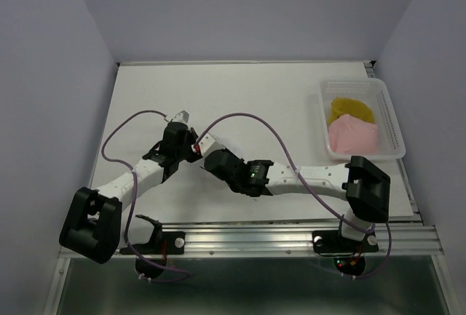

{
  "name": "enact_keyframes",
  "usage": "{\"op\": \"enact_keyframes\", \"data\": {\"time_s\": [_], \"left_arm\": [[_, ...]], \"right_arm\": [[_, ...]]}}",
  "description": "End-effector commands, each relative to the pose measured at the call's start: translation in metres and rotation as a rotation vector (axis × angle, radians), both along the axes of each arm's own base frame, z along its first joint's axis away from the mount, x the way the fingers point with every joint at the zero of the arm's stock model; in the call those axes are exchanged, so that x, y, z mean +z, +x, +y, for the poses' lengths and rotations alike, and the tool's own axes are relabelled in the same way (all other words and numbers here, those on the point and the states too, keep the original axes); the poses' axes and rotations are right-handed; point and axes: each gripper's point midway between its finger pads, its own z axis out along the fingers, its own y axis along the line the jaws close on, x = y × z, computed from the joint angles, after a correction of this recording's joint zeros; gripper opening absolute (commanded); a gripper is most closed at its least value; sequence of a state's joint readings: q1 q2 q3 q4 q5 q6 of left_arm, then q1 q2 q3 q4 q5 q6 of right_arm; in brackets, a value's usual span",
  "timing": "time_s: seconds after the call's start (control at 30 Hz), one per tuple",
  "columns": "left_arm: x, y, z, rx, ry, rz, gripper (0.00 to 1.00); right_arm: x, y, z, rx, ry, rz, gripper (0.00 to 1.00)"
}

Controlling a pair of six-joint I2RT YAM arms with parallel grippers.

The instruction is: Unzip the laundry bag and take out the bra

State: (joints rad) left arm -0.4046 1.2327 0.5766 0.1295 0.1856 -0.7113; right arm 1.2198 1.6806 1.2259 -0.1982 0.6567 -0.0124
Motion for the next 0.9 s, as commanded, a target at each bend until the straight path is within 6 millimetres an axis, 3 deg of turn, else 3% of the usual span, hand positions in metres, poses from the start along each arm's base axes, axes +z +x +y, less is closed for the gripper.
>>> {"op": "enact_keyframes", "data": {"time_s": [0.0,0.07,0.17,0.2,0.3,0.53,0.7,0.8,0.87], "left_arm": [[0.008,0.009,0.010,0.083,0.005,-0.060,0.07],[0.008,0.011,0.014,0.103,0.008,-0.062,0.10],[0.006,0.010,0.018,0.116,0.014,-0.056,0.25],[0.005,0.009,0.019,0.119,0.018,-0.055,0.36],[0.003,0.004,0.029,0.156,0.022,-0.052,0.57],[-0.007,-0.011,0.046,0.216,0.008,-0.060,0.57],[-0.008,-0.017,0.057,0.246,0.015,-0.064,0.57],[-0.006,-0.016,0.074,0.298,0.051,-0.071,0.58],[-0.001,-0.015,0.088,0.342,0.078,-0.078,0.78]], "right_arm": [[0.007,0.004,0.008,-0.013,-0.044,-0.083,0.01],[-0.004,0.000,0.011,0.004,-0.079,-0.088,0.01],[-0.018,-0.002,0.013,0.001,-0.103,-0.095,0.01],[-0.020,-0.002,0.012,-0.001,-0.108,-0.095,0.01],[-0.025,-0.002,0.012,0.005,-0.100,-0.098,0.01],[-0.031,-0.009,0.026,0.073,-0.061,-0.065,0.05],[-0.055,-0.022,0.039,0.172,-0.057,0.010,0.13],[-0.080,-0.028,0.041,0.198,-0.084,0.053,0.17],[-0.093,-0.029,0.044,0.197,-0.070,0.066,0.18]]}}
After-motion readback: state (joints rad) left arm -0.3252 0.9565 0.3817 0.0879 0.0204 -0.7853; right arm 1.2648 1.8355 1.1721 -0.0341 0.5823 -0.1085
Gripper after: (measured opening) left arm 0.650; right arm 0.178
